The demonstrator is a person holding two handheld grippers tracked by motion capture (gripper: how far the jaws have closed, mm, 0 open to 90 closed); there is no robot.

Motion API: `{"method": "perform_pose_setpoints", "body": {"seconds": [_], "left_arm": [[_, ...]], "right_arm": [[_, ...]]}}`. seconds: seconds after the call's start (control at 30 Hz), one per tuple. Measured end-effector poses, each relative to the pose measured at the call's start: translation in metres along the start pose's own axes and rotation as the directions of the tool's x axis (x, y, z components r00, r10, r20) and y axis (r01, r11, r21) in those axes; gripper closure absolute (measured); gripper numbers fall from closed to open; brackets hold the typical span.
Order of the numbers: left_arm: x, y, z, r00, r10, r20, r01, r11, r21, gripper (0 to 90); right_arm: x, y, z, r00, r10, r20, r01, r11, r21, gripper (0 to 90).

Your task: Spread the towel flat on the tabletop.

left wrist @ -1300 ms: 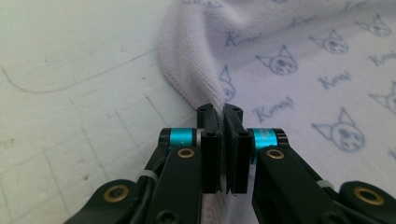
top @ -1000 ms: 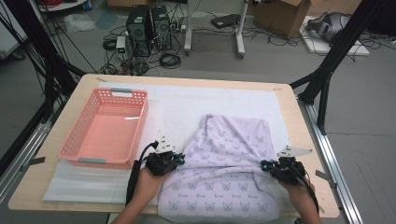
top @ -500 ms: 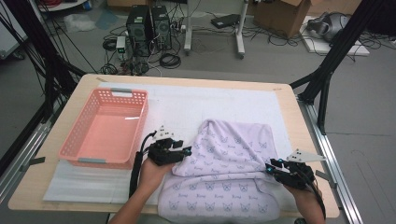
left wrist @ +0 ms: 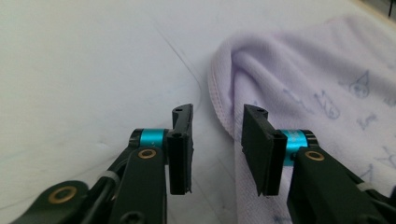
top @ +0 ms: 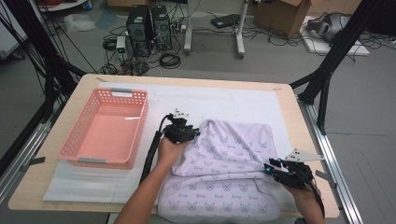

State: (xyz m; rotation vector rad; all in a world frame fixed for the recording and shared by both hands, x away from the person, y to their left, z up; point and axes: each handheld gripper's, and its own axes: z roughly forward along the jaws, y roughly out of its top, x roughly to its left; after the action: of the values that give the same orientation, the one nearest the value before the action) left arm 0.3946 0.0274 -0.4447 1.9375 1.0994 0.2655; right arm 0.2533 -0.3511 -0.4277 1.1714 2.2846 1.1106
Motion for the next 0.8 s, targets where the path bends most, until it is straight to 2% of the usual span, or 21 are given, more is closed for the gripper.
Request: {"method": "perform_pose_setpoints", "body": {"seconds": [0.07,0.13,0.27,0.33,0.4,0.43,0.47,0.53,0.63,0.7,0.73,0.8], "left_arm": [[-0.007,0.0,0.007,0.9997,0.024,0.006,-0.025,0.9996,0.017,58.5],[-0.016,0.0,0.011,0.999,0.044,0.012,-0.044,0.999,0.012,55.1],[-0.028,0.0,0.016,0.9959,0.09,-0.013,-0.09,0.9959,0.013,53.8],[-0.031,0.0,0.017,0.9947,0.103,-0.006,-0.103,0.9946,0.013,58.4],[-0.033,-0.001,0.018,0.9927,0.12,0.009,-0.12,0.9927,0.011,72.0],[-0.035,0.0,0.018,0.9895,0.144,0.002,-0.144,0.9894,0.014,76.6],[-0.036,0.0,0.018,0.9885,0.151,-0.004,-0.151,0.9884,0.017,79.6],[-0.032,0.002,0.014,0.9897,0.143,-0.011,-0.143,0.9895,0.021,83.4],[-0.012,0.007,0.0,0.9931,0.097,-0.067,-0.097,0.9953,0.003,84.6],[0.004,0.01,-0.013,0.9906,0.041,-0.13,-0.048,0.9978,-0.046,84.5],[0.01,0.011,-0.018,0.9846,0.017,-0.174,-0.03,0.9971,-0.07,84.4],[0.02,0.011,-0.025,0.9684,0.009,-0.249,-0.033,0.9951,-0.093,80.7]], "right_arm": [[-0.002,-0.001,0.001,1.0,0.001,-0.001,-0.001,1.0,0.004,64.3],[-0.003,-0.003,0.001,1.0,0.007,-0.001,-0.007,1.0,0.003,64.4],[-0.004,-0.003,0.002,0.9999,0.01,-0.001,-0.01,0.9999,0.005,64.4],[-0.003,-0.002,0.003,1.0,0.009,0.0,-0.009,1.0,0.005,64.4],[-0.002,-0.002,0.004,1.0,0.009,-0.003,-0.009,0.9999,0.006,64.4],[-0.002,-0.002,0.004,0.9999,0.011,-0.004,-0.011,0.9999,0.009,64.4],[-0.002,-0.002,0.005,0.9999,0.012,-0.002,-0.012,0.9999,0.009,64.4],[-0.001,-0.002,0.005,1.0,0.007,-0.001,-0.007,1.0,0.006,64.4],[-0.002,-0.002,0.003,0.9999,0.011,-0.002,-0.011,0.9999,0.002,64.4],[-0.003,-0.003,0.002,0.9999,0.016,0.0,-0.016,0.9999,-0.002,64.4],[-0.003,-0.003,0.002,0.9998,0.019,0.001,-0.019,0.9998,-0.003,64.4],[-0.003,-0.003,0.004,0.9998,0.018,0.001,-0.018,0.9998,0.0,64.5]]}}
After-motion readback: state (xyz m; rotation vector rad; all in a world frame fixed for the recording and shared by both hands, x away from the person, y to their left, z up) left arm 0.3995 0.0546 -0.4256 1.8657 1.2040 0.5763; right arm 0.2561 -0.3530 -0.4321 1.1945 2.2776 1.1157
